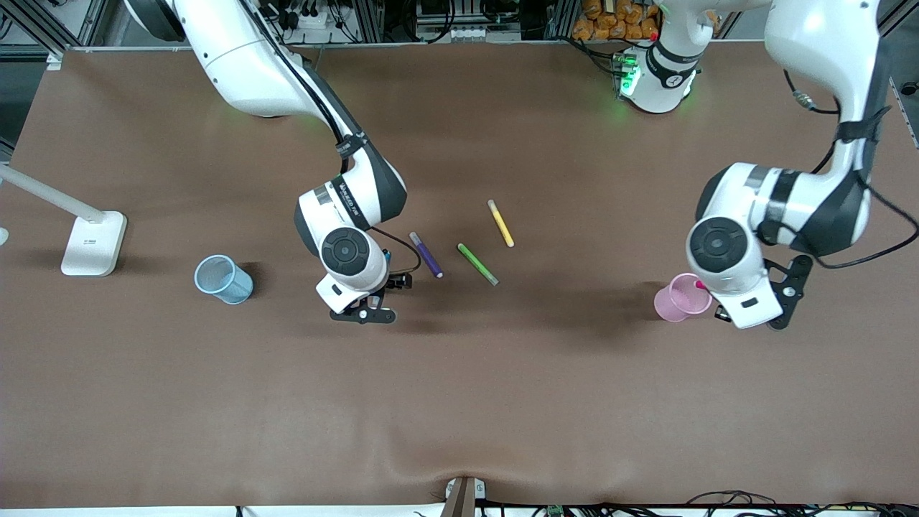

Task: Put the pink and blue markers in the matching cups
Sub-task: 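Carry the pink marker to the pink cup while the right gripper reaches the blue marker, then drop the pink marker into the pink cup while the right gripper grasps the blue marker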

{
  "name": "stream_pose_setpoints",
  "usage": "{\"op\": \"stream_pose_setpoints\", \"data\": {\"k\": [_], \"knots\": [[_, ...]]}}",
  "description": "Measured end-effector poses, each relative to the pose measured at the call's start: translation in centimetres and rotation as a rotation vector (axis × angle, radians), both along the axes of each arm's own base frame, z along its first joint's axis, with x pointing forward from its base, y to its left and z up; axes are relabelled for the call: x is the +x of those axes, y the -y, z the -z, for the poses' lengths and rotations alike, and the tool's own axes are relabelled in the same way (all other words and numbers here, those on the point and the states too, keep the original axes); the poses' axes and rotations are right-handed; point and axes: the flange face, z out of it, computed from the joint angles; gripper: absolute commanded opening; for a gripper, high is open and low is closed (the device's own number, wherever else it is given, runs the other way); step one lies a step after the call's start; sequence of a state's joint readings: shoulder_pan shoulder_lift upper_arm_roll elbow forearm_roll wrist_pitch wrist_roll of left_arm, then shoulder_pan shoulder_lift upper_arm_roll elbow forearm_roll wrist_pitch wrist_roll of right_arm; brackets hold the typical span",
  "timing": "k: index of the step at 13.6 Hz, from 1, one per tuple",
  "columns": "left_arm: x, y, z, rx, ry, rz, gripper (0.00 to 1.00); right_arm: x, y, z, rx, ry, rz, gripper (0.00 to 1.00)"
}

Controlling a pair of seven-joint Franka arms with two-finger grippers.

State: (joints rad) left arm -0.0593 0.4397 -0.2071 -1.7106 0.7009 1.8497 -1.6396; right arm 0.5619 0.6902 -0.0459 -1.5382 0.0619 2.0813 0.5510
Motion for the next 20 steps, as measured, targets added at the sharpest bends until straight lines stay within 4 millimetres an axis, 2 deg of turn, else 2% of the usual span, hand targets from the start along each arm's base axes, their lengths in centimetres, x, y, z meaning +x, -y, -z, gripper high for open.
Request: {"op": "stream_pose_setpoints", "data": {"k": [4,9,10,12,17,18,19,20], "knots": [[-0.4,1.4,2.1,0.069,0.001,-0.003,0.00,-0.8,0.7,2.8,0.018,0.043,0.006,1.00],[-0.8,2.6,5.2,0.109,0.006,-0.023,0.00,-1.5,1.3,4.5,0.021,0.054,0.009,1.00],[-0.9,2.9,5.5,0.110,0.006,-0.023,0.24,-1.5,1.4,4.7,0.021,0.056,0.009,1.00],[-1.0,3.4,5.7,0.111,0.008,-0.022,1.00,-1.5,1.4,5.4,0.022,0.060,0.009,1.00],[-0.7,3.4,5.3,0.109,-0.004,0.004,1.00,-1.6,1.5,6.7,0.020,0.059,0.010,1.00],[-0.6,3.4,5.1,0.107,-0.010,0.015,1.00,-1.6,1.5,6.8,0.020,0.060,0.010,0.76],[-0.4,3.4,4.8,0.104,-0.018,0.031,1.00,-1.6,1.5,6.8,0.020,0.061,0.010,0.21],[-0.1,3.3,4.4,0.096,-0.022,0.040,1.00,-1.5,1.4,6.7,0.023,0.066,0.010,0.00]]}}
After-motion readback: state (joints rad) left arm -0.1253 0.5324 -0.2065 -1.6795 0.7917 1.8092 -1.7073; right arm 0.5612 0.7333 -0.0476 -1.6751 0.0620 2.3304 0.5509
